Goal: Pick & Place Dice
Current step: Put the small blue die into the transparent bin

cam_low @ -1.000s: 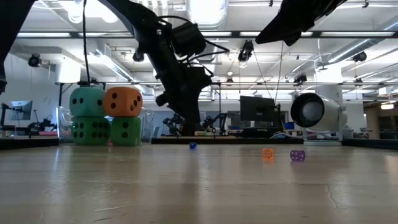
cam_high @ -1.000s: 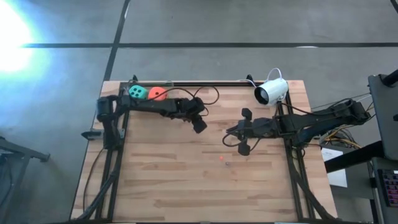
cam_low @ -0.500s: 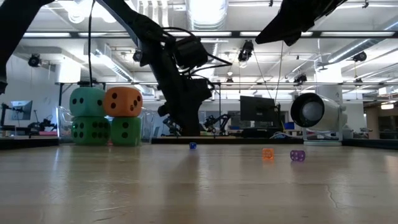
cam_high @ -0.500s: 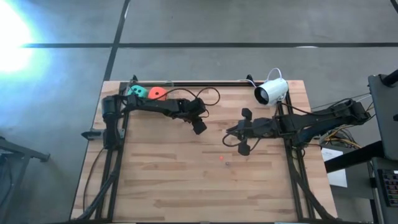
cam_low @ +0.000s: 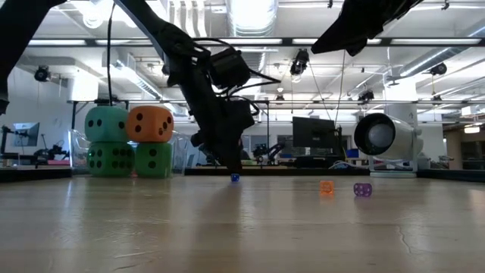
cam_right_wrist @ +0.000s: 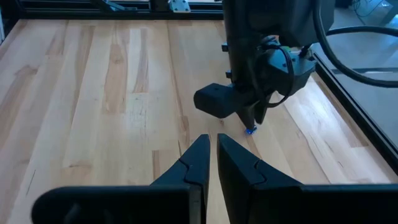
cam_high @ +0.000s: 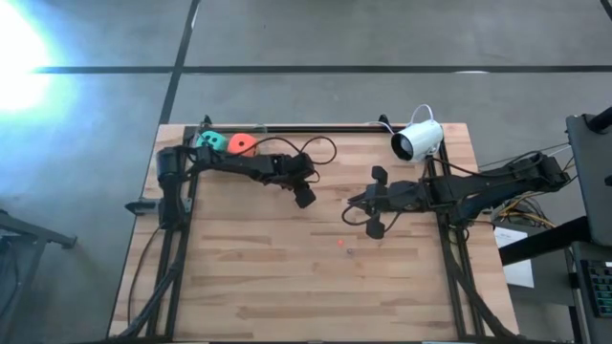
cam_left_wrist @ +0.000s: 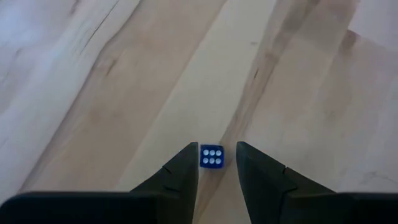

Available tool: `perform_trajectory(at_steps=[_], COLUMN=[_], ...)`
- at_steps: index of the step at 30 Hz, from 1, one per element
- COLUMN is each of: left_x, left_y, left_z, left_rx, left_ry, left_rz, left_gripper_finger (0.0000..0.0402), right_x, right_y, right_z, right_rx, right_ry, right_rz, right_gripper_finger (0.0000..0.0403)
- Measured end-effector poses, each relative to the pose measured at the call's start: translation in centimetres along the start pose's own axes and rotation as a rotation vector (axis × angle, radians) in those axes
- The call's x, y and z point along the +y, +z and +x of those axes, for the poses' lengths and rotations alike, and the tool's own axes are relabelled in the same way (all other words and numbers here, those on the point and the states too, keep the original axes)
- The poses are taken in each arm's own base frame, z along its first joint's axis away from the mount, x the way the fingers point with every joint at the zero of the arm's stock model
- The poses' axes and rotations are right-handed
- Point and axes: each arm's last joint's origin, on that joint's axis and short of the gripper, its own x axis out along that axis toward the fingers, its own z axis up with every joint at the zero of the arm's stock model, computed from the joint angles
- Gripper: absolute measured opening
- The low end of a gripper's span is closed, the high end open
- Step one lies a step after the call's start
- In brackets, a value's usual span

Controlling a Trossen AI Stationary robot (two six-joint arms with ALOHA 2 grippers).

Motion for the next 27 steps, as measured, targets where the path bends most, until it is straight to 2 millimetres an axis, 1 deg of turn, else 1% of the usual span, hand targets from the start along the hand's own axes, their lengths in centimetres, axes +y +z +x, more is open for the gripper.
perform_trajectory(at_steps=[9,16,19,27], left_x=[0.1,0.2,0.3,0.3], left_y=[-0.9,-1.5,-1.9,-1.9], left_z=[0.6,1.1,1.3,1.3], left_rx=[0.004,-0.044,-0.035,-0.038], left_ry=[0.001,-0.009,-0.007,-0.007], left_rz=[0.002,-0.002,-0.001,0.018], left_gripper_finger=[0.0113,0.0113,0.0113,0.0113], right_x=[0.0,0.0,0.0,0.0], right_y=[0.0,0.0,0.0,0.0], right_z=[0.0,0.0,0.0,0.0], right_rx=[0.000,0.000,0.000,0.000], right_ry=[0.000,0.000,0.000,0.000], right_rz=[0.000,-0.001,0.000,0.000], right_gripper_finger=[0.0027,0.0027,0.0027,0.0027])
